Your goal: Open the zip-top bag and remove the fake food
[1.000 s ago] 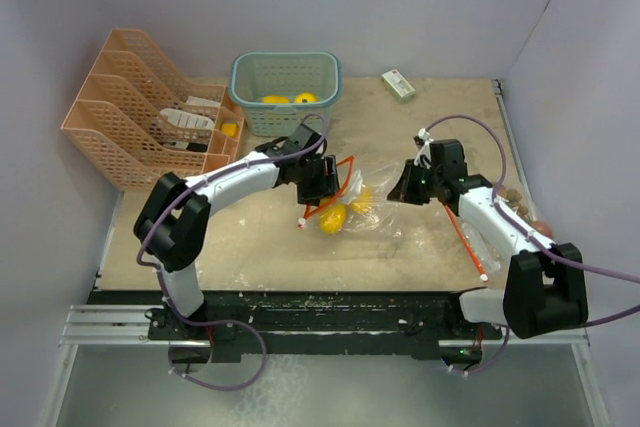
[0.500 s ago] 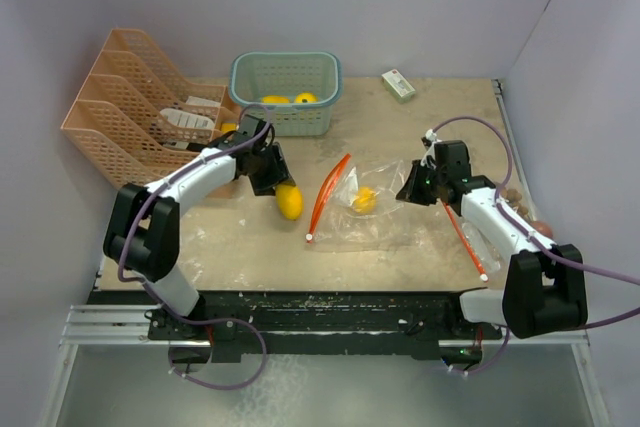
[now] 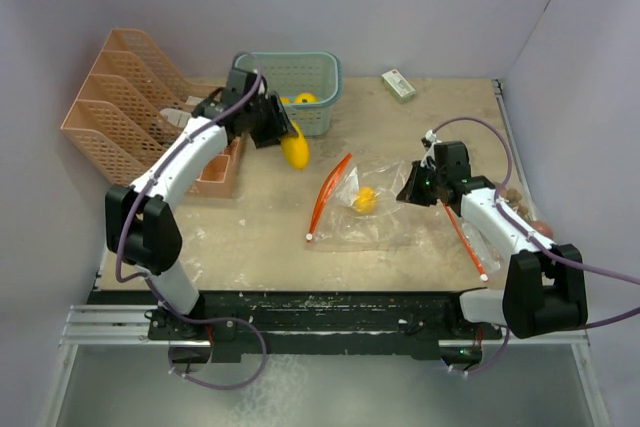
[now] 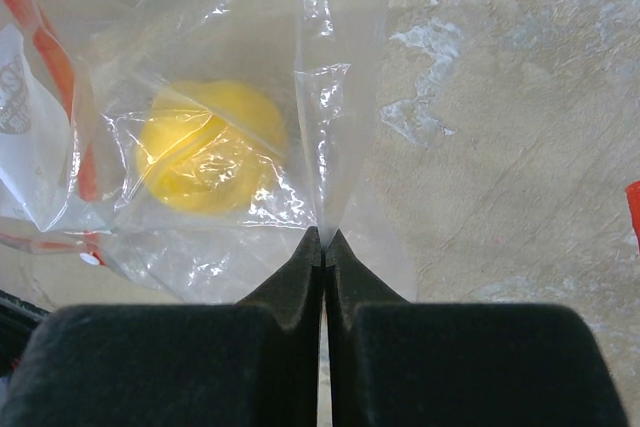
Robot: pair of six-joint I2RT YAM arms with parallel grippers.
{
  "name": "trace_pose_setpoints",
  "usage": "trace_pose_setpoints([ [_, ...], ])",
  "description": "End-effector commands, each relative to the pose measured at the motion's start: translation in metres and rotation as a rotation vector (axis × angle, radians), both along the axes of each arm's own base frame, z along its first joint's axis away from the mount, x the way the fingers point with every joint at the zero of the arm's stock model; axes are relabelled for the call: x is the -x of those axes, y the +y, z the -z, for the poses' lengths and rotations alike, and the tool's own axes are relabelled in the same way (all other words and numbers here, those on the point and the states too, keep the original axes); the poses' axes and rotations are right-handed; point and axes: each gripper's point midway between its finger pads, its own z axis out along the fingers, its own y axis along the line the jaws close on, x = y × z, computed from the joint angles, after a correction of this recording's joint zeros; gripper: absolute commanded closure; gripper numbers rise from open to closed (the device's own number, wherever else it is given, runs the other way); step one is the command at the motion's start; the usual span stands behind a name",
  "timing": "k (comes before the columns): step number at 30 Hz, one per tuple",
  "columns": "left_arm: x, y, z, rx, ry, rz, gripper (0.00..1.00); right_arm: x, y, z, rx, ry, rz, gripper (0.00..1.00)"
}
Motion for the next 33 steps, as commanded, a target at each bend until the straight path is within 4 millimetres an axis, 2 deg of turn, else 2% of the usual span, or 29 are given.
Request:
trace_pose_setpoints([
  [1, -0.052, 0.019, -0.072, 0.011, -0.182, -0.007, 0.59, 0.001, -0.001, 0.002, 0.011, 0.001, -0.007, 1.0],
  [11, -0.145, 0.081, -0.122, 0.116, -0.346, -0.178, 0.58, -0.004, -0.003, 0.003, 0.026, -0.002, 0.0, 1.0],
  [16, -0.178, 0.093, -0.125, 0.082, -0.413, -0.229, 0.56, -0.008, -0.004, 0.003, 0.033, -0.007, 0.001, 1.0],
  [21, -0.196, 0.093, -0.126, 0.096, -0.443, -0.245, 0.53, -0.01, -0.007, 0.001, 0.05, -0.016, 0.009, 1.0],
  [24, -0.198, 0.089, -0.13, 0.123, -0.447, -0.234, 0.43, -0.01, -0.008, 0.002, 0.055, -0.016, 0.01, 1.0],
  [27, -0.188, 0.078, -0.135, 0.14, -0.462, -0.187, 0.38, -0.011, -0.006, 0.004, 0.051, -0.005, 0.0, 1.0],
  [29, -0.173, 0.063, -0.136, 0.115, -0.484, -0.137, 0.36, -0.014, -0.005, 0.005, 0.047, -0.002, -0.004, 1.0],
  [32, -0.138, 0.043, -0.112, 0.056, -0.452, -0.082, 0.37, -0.016, -0.002, 0.006, 0.038, 0.001, -0.011, 1.0],
  [33, -0.124, 0.03, -0.103, 0.048, -0.442, -0.052, 0.38, -0.017, -0.002, 0.006, 0.035, 0.001, -0.01, 1.0],
])
